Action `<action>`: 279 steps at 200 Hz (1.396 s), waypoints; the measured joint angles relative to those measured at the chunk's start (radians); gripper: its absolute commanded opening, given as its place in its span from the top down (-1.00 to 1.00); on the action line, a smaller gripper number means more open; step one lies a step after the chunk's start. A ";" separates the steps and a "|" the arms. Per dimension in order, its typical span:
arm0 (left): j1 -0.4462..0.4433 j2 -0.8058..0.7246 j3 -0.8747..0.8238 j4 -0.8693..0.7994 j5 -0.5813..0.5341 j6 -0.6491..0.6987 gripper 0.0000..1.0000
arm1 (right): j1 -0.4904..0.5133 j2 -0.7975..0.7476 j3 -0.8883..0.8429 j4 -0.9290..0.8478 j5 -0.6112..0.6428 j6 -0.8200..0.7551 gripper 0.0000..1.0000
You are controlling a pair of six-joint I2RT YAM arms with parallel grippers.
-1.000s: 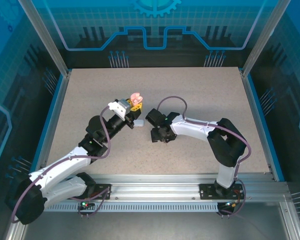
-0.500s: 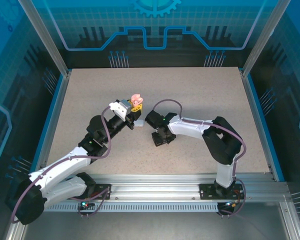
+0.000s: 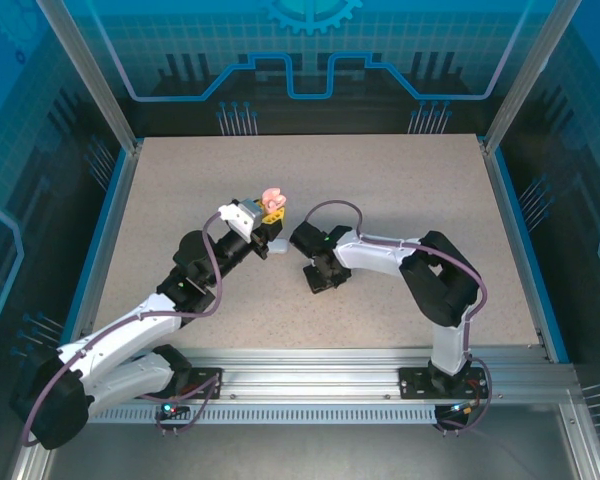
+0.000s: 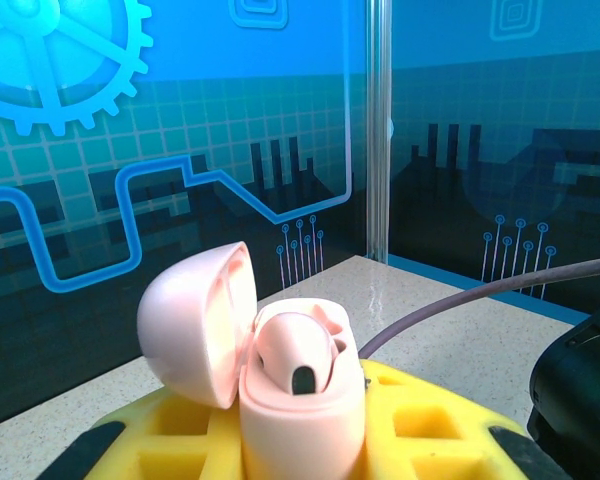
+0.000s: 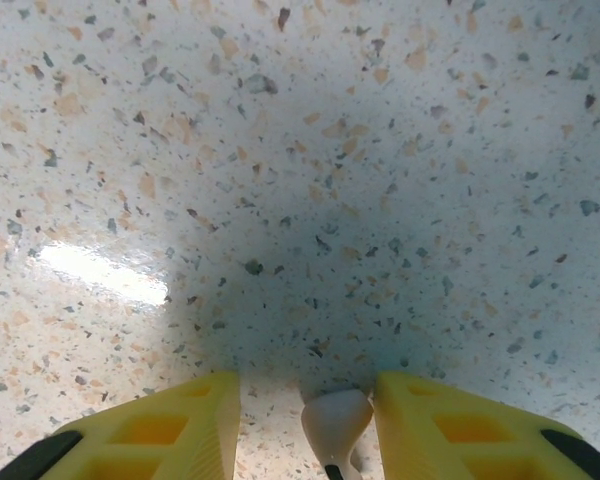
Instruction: Insert wireless bluetooth earbuds into charging case
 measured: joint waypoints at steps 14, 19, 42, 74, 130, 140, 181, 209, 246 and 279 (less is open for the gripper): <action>0.000 0.000 0.000 0.000 0.000 0.000 1.00 | -0.001 -0.005 -0.008 0.009 -0.005 0.000 0.23; 0.000 0.000 0.000 0.000 0.000 0.000 1.00 | -0.002 -0.008 -0.012 0.012 -0.005 0.000 0.23; 0.000 0.000 0.000 0.000 0.000 0.000 1.00 | -0.008 -0.022 -0.032 0.023 -0.004 0.000 0.24; 0.000 0.000 0.000 0.000 0.000 0.000 1.00 | -0.014 -0.035 -0.051 0.032 -0.003 0.000 0.25; 0.000 0.000 0.002 -0.003 0.000 0.000 1.00 | -0.016 -0.038 -0.056 0.040 -0.009 -0.003 0.39; 0.000 0.000 0.002 -0.006 0.000 0.000 1.00 | -0.016 -0.038 -0.056 0.040 -0.009 -0.006 0.41; 0.000 0.000 0.003 -0.009 0.000 0.000 1.00 | -0.016 -0.038 -0.056 0.040 -0.011 -0.011 0.53; 0.000 0.000 0.006 -0.011 0.000 0.000 1.00 | -0.016 -0.042 -0.058 0.040 -0.015 -0.016 0.72; 0.000 0.000 0.014 -0.021 0.001 0.000 1.00 | -0.020 -0.063 -0.076 0.034 -0.006 -0.018 0.86; 0.000 0.000 0.015 -0.021 0.011 0.004 1.00 | -0.023 -0.142 -0.092 0.008 -0.004 -0.010 0.85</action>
